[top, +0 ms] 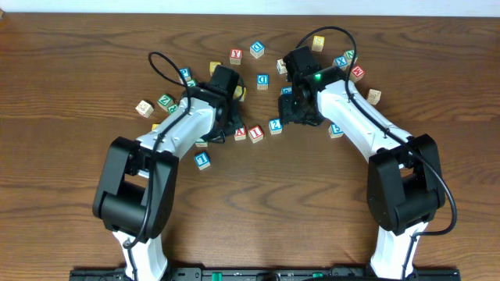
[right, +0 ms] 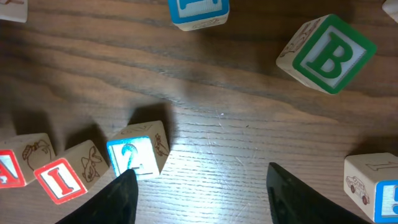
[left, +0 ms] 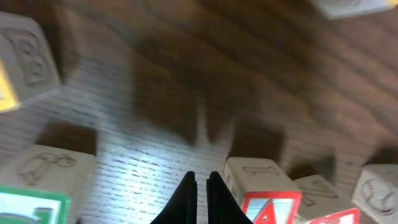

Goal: Spell out AI2

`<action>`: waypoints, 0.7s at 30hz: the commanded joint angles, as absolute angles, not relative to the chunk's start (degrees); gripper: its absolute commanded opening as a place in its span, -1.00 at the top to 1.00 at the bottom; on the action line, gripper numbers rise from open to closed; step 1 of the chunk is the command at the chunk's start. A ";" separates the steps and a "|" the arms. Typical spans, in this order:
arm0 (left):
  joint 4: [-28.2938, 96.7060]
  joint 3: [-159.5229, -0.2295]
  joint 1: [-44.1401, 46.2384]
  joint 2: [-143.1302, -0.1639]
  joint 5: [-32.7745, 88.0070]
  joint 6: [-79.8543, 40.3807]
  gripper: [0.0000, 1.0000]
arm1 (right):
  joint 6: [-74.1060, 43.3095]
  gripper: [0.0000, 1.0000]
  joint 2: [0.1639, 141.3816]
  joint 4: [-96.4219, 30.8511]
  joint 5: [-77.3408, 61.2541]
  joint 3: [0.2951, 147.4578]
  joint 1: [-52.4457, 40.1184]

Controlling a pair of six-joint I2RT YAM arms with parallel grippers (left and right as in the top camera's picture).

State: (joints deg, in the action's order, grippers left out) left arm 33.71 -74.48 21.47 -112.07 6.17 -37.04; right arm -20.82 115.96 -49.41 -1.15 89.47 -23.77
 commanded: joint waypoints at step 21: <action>32.01 -74.32 22.96 -112.12 11.64 -32.36 0.85 | -20.99 -0.29 115.52 -49.52 -0.14 89.12 -22.74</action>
State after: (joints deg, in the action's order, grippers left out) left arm 32.08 -74.43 22.57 -112.09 10.87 -33.36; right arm -20.82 115.96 -49.47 -0.62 89.47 -22.98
